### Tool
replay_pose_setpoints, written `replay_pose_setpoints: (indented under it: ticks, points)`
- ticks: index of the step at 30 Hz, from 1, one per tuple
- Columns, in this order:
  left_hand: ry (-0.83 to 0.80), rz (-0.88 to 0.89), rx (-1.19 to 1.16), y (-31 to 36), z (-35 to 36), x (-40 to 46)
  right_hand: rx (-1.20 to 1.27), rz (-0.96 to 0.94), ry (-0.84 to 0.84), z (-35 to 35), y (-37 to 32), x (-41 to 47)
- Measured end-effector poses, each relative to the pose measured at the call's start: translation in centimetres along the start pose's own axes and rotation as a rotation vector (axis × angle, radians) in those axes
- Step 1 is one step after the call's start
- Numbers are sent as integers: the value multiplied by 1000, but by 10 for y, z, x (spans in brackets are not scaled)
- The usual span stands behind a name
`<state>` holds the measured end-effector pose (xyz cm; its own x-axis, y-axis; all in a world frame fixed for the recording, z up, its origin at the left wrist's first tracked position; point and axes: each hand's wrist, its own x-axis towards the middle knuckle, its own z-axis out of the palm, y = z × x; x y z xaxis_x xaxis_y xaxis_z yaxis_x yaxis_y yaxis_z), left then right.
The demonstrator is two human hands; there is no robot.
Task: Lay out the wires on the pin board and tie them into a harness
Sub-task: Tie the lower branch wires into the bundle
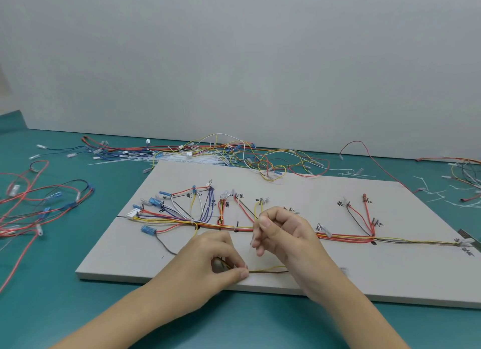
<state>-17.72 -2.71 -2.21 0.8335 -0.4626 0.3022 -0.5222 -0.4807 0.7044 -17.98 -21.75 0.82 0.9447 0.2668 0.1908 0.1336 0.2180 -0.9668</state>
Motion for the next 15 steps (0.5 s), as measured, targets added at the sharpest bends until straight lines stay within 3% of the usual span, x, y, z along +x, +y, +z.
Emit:
replay_pose_setpoints:
  ticks: [15]
  points:
    - [-4, -37, -51, 2, -2, 3, 132, 233, -99, -3, -9, 0]
